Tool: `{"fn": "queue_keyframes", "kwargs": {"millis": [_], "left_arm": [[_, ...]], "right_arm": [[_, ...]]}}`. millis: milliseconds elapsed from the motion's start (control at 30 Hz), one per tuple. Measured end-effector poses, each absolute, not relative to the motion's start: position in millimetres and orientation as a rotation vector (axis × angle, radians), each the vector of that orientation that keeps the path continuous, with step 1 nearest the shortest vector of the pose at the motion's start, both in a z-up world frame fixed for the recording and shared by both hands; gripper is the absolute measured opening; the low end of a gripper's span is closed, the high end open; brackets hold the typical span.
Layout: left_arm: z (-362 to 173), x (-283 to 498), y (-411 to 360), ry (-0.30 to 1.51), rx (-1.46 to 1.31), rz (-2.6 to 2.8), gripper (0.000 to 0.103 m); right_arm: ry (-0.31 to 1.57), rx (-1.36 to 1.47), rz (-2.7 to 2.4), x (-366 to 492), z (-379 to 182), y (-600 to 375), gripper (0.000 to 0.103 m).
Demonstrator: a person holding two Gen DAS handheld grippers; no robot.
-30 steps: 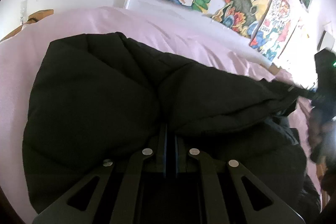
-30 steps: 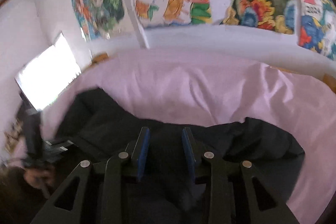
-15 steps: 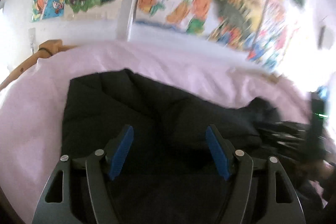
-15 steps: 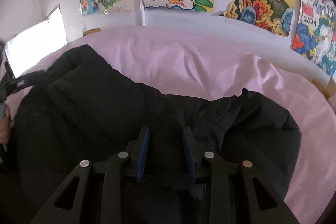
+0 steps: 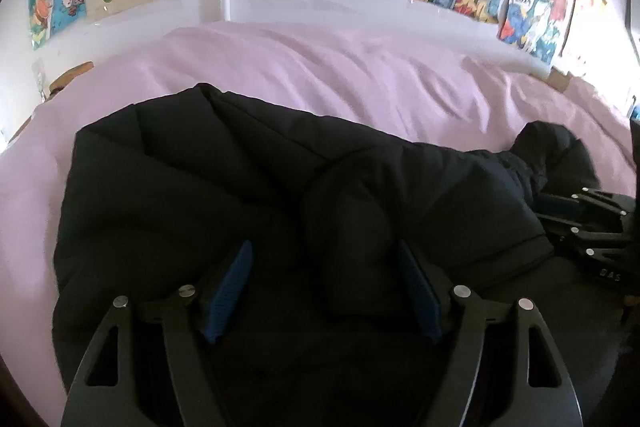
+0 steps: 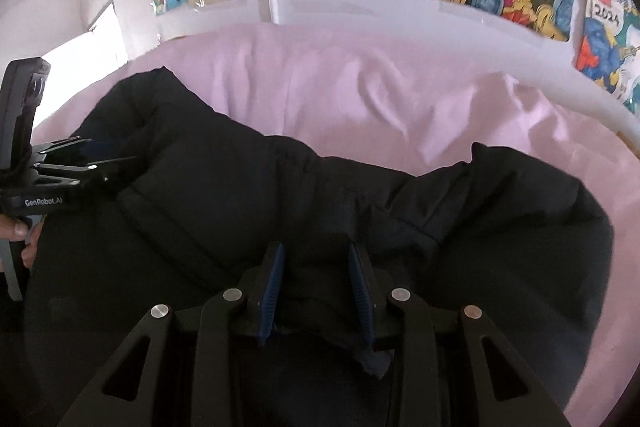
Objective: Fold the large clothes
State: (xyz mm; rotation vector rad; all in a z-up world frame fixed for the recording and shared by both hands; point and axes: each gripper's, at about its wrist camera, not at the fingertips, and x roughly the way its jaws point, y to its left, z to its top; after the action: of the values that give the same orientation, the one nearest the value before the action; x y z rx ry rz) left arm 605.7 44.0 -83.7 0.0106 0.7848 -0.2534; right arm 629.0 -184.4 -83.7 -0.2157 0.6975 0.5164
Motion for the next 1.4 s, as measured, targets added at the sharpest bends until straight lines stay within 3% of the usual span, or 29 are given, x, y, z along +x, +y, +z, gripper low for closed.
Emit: {"fn": "queue_keyframes", "kwargs": {"millis": [400, 500, 667, 733, 1067, 1100, 1167, 1400], "left_arm": [[-93, 615, 46, 0.749, 0.008, -0.257, 0.073], [-81, 600, 50, 0.732, -0.019, -0.268, 0.075], [-66, 575, 37, 0.728, 0.036, -0.231, 0.082], [-61, 561, 31, 0.731, 0.068, -0.215, 0.082], [-19, 493, 39, 0.763, 0.072, -0.254, 0.082], [-13, 487, 40, 0.768, 0.071, -0.261, 0.082], [6, 461, 44, 0.775, 0.069, -0.281, 0.082], [56, 386, 37, 0.763, 0.134, -0.317, 0.094]], "right_arm": [[0.679, -0.223, 0.497, 642, -96, -178, 0.033], [0.654, -0.182, 0.514, 627, -84, -189, 0.04], [0.639, -0.207, 0.488, 595, -66, -194, 0.071], [0.641, -0.233, 0.474, 581, -63, -193, 0.077], [0.649, -0.262, 0.319, 502, -23, -215, 0.078], [0.644, -0.249, 0.311, 492, -14, -218, 0.08], [0.639, -0.214, 0.297, 467, 7, -222, 0.094], [0.677, -0.196, 0.33, 391, 59, -211, 0.103]]}}
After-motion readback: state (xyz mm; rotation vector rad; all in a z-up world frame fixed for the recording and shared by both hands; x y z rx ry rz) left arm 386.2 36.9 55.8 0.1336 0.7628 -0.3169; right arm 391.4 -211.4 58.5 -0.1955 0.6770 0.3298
